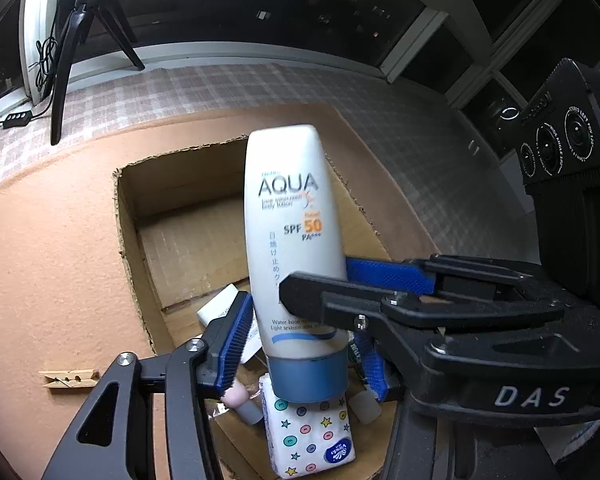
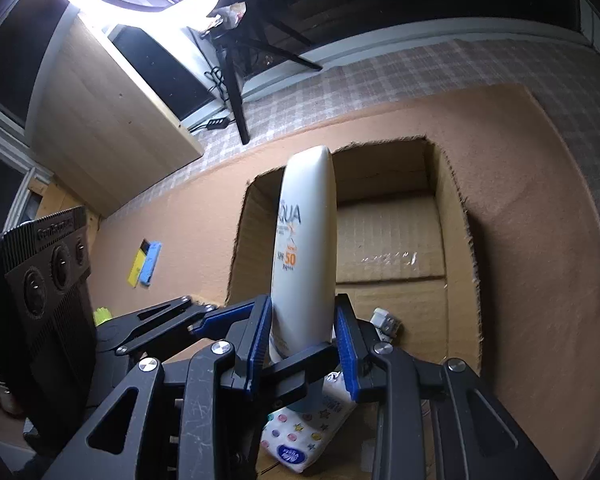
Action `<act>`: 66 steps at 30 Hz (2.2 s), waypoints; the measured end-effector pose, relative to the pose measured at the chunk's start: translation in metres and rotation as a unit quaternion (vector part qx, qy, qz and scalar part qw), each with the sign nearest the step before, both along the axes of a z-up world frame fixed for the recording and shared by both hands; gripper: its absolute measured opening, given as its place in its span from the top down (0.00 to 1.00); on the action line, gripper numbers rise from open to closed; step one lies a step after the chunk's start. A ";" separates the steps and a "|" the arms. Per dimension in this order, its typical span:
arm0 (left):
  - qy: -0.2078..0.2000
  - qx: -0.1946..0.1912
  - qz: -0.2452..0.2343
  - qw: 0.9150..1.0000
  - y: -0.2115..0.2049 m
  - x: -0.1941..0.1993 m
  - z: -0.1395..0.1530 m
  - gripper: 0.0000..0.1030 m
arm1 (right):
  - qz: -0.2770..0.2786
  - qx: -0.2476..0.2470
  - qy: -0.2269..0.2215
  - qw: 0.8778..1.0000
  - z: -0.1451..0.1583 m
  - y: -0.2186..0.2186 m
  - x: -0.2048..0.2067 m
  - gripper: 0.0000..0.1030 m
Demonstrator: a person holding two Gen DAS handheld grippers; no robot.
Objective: Organize objects
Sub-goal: 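Carry the AQUA bottle into the box and open the right tool, then grasp the wooden clothespin with right tool while left tool grasps blue phone stand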
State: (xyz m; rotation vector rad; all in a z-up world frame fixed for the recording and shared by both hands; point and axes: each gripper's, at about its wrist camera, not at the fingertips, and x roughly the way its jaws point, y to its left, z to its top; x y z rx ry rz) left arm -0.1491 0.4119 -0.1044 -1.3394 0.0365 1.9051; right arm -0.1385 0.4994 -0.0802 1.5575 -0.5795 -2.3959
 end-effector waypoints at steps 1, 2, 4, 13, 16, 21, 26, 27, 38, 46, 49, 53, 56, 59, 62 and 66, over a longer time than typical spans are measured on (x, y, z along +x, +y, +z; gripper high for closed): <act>0.000 -0.003 0.001 1.000 0.001 -0.004 -0.001 0.24 | -0.004 0.007 0.001 1.000 0.000 0.001 -0.001 0.50; 0.002 -0.006 0.001 1.000 0.000 -0.004 -0.002 0.17 | -0.009 0.013 0.004 1.000 0.000 0.002 -0.001 0.42; 0.013 -0.012 -0.003 1.000 -0.001 -0.004 -0.001 0.17 | -0.021 0.021 0.013 0.999 0.001 0.004 0.000 0.41; 0.020 -0.012 0.009 1.000 -0.023 -0.001 0.002 0.17 | -0.027 0.028 0.016 0.999 0.005 -0.001 0.004 0.41; 0.023 -0.012 0.016 1.000 -0.036 0.001 0.007 0.17 | -0.031 0.030 0.021 0.999 0.008 -0.003 0.007 0.41; 0.032 -0.018 0.034 0.999 -0.064 0.003 0.012 0.17 | -0.035 0.023 0.027 0.999 0.011 -0.010 0.010 0.41; 0.040 -0.019 0.059 0.997 -0.104 0.008 0.019 0.17 | -0.031 0.015 0.045 0.998 0.016 -0.025 0.016 0.41; 0.042 -0.023 0.066 0.997 -0.117 0.009 0.019 0.17 | -0.026 0.012 0.046 0.999 0.016 -0.029 0.017 0.41; 0.027 -0.054 0.128 0.990 -0.219 0.021 0.001 0.17 | 0.020 0.000 0.093 0.995 0.025 -0.088 0.025 0.41; 0.021 -0.066 0.179 0.981 -0.278 0.004 -0.006 0.18 | 0.057 0.002 0.078 0.995 0.016 -0.136 0.010 0.41; 0.021 -0.069 0.194 0.978 -0.295 -0.010 -0.006 0.18 | 0.068 0.009 0.059 0.996 0.006 -0.151 -0.001 0.41; 0.015 -0.067 0.212 0.975 -0.314 -0.036 -0.008 0.18 | 0.083 0.009 0.025 0.996 -0.010 -0.166 -0.019 0.41; 0.010 -0.069 0.220 0.973 -0.319 -0.056 -0.012 0.18 | 0.091 0.013 -0.001 0.996 -0.023 -0.175 -0.031 0.41; 0.007 -0.079 0.224 0.971 -0.320 -0.075 -0.019 0.18 | 0.097 0.026 -0.020 0.995 -0.035 -0.184 -0.041 0.41; 0.003 -0.084 0.225 0.971 -0.321 -0.089 -0.026 0.18 | 0.102 0.042 -0.028 0.994 -0.042 -0.191 -0.048 0.41; -0.007 -0.087 0.232 0.969 -0.325 -0.108 -0.035 0.18 | 0.100 0.044 -0.039 0.993 -0.049 -0.192 -0.055 0.41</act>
